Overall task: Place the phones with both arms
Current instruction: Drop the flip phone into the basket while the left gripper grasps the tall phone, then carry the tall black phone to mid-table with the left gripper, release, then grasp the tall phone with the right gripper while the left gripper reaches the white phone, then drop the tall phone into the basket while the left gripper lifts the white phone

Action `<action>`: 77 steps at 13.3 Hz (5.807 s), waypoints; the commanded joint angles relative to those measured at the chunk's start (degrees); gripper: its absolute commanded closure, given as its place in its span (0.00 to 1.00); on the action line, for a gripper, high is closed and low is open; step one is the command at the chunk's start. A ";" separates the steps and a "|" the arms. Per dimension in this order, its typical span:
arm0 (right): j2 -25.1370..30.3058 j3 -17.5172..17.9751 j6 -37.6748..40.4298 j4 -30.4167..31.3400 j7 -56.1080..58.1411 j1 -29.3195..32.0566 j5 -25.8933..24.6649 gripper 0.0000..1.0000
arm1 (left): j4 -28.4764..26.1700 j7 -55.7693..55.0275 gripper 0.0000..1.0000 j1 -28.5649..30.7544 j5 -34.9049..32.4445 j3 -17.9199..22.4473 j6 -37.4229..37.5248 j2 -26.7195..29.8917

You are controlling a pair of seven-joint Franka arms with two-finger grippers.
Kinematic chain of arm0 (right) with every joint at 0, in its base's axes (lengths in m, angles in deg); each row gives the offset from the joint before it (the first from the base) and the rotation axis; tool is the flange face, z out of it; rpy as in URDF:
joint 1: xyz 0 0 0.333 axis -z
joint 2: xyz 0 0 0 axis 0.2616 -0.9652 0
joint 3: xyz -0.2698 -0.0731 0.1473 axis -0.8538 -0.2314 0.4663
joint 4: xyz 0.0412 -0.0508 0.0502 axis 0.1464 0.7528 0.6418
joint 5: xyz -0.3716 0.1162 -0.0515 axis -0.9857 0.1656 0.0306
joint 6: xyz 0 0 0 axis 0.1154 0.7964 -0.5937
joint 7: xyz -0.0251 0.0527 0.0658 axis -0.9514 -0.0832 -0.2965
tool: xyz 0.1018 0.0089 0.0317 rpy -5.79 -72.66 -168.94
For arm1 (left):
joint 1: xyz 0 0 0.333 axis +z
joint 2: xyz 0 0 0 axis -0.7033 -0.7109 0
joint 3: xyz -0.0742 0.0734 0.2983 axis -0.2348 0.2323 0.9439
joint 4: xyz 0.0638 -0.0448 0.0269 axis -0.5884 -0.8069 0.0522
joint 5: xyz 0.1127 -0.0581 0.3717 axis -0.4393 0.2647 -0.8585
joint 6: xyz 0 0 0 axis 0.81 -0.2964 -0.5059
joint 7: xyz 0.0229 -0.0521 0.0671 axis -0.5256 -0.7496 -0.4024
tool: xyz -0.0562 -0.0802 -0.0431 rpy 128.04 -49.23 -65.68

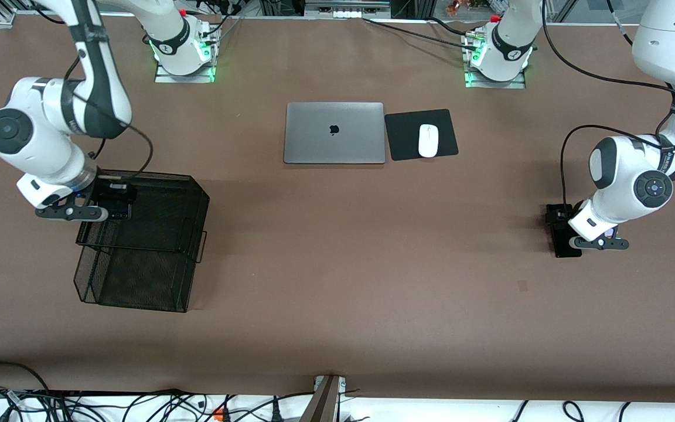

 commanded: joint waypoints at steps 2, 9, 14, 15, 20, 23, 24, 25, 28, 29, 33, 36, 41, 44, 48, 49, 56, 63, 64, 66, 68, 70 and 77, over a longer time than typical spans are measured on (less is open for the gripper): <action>-3.18 0.36 -0.82 -1.68 4.55 2.51 5.85 0.55 | 0.17 -0.51 0.00 1.63 -1.21 -0.55 -1.84 -2.86; -3.54 0.36 10.39 -11.41 4.21 2.26 5.85 0.00 | 7.86 -0.33 0.92 1.72 3.24 -5.19 16.45 -0.40; -3.71 0.89 25.35 -23.55 1.05 1.20 5.06 0.00 | 23.71 -3.65 0.88 -7.55 15.82 -11.18 35.42 -2.76; -3.97 0.80 27.11 -24.79 0.26 0.68 4.97 0.00 | 25.89 -7.50 0.89 -12.38 18.63 -11.18 34.29 -5.21; -5.11 2.28 27.04 -25.41 -1.25 -1.17 6.11 0.00 | 28.90 -31.66 0.89 -32.96 20.06 -11.10 8.91 -14.36; -8.36 4.05 26.87 -26.72 -1.33 -1.17 7.87 0.00 | 28.64 -38.36 0.01 -40.18 19.63 -10.57 3.69 -15.16; -9.07 5.01 26.87 -27.17 -1.33 -1.17 8.57 0.00 | 28.38 -41.26 0.00 -40.29 19.02 -10.57 4.74 -14.38; -10.21 5.80 26.17 -27.43 -1.77 -1.17 8.75 0.00 | 27.94 -41.64 0.00 -39.50 19.01 -10.05 7.70 -12.81; -11.79 10.28 21.35 -27.44 -8.62 -1.17 8.84 0.00 | 28.90 -38.40 0.00 -33.46 12.18 -5.92 26.84 -5.43; -13.02 11.42 19.76 -27.44 -9.85 -1.17 9.62 0.00 | 28.99 -36.82 0.00 -30.21 10.67 -5.91 31.59 -3.93; -21.35 19.51 12.99 -33.21 -25.46 -4.50 11.21 0.00 | 28.21 -25.86 0.00 -15.18 0.40 -5.65 41.40 -4.00; -30.31 19.70 10.00 -41.64 -37.94 -12.92 10.77 0.00 | 28.20 -17.84 0.00 -5.60 -1.73 -5.65 39.74 -6.10; -40.70 19.61 4.10 -49.22 -53.87 -21.90 9.46 0.00 | 23.12 -10.78 0.00 6.54 -0.86 -5.73 32.80 -7.08; -43.78 19.61 2.62 -50.37 -56.79 -24.81 8.84 0.00 | 17.32 -8.95 0.00 12.35 -1.03 -5.82 22.27 -6.73; -45.55 19.70 -1.07 -50.29 -55.92 -25.17 7.17 0.00 | 14.14 -3.87 0.00 14.46 -1.03 -6.00 15.29 -6.99; -45.81 19.61 -1.26 -50.29 -55.91 -25.17 7.17 0.00 | 14.14 -3.50 0.00 14.47 -1.12 -5.91 15.29 -7.16; -42.05 18.56 6.01 -51.68 -55.12 -24.64 7.17 1.00 | 14.49 0.99 0.00 15.17 -1.64 -5.82 14.68 -7.78; -25.81 12.68 25.53 -47.51 -42.67 -22.09 7.78 1.00 | 14.58 0.99 0.00 16.22 -1.56 -5.74 13.54 -9.45; -22.03 11.27 25.90 -43.04 -40.12 -22.09 7.70 1.00 | 14.58 0.99 0.00 16.40 -1.56 -5.74 13.53 -9.80; -13.77 7.59 24.50 -31.71 -33.71 -22.09 7.26 1.00 | 14.58 1.60 0.50 16.49 -1.65 -5.82 13.97 -9.72; -5.95 2.85 19.95 -19.76 -25.46 -22.18 6.82 1.00 | 15.10 4.76 0.79 16.40 -0.68 -6.17 15.98 -9.54; -0.83 -2.34 15.37 -10.95 -17.63 -22.18 4.98 1.00 | 17.03 4.85 0.79 15.53 2.46 -7.40 19.84 -9.36; -3.27 -11.50 7.18 -4.50 -2.57 -19.28 4.79 1.00 | 30.74 3.98 0.81 1.07 5.47 -17.78 37.53 -9.80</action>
